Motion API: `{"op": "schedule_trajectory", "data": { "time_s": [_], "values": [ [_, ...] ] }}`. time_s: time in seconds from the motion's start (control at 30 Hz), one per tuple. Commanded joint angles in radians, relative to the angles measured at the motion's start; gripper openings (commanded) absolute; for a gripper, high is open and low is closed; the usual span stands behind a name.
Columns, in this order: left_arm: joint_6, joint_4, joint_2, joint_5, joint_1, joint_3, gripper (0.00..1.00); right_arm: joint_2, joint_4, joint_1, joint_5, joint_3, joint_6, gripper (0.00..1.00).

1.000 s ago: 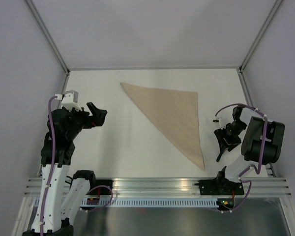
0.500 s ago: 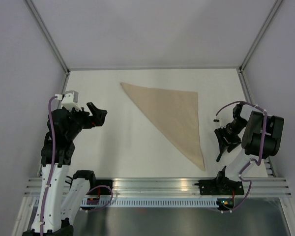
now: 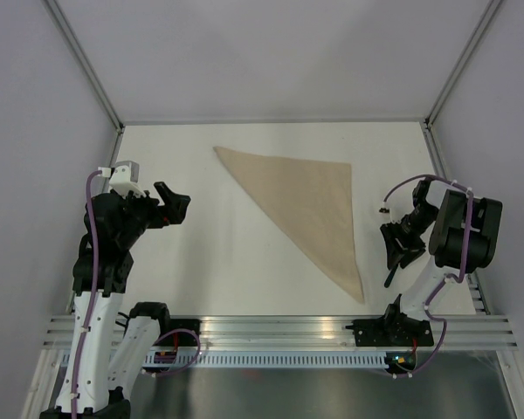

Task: Fold the napkin, place the utensils inside, and roll it up
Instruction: Pick up the knife at the center of the board.

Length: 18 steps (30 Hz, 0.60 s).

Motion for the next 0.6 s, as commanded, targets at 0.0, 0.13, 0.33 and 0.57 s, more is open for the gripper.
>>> {"op": "schedule_trajectory", "data": {
  "time_s": [0.0,0.13,0.33,0.57],
  "values": [
    [0.014,0.023,0.003,0.021,-0.002,-0.003,1.00,0.042,0.155,0.013,0.013,0.016,0.014,0.58],
    [0.014,0.020,0.003,0.021,-0.002,-0.003,1.00,0.051,0.159,0.034,0.004,0.030,0.031,0.58],
    [0.014,0.021,0.002,0.022,-0.002,-0.003,1.00,0.061,0.181,0.056,0.007,0.060,0.066,0.56],
    [0.014,0.020,0.002,0.025,-0.002,-0.003,1.00,0.061,0.230,0.057,0.043,0.100,0.124,0.54]
  ]
}}
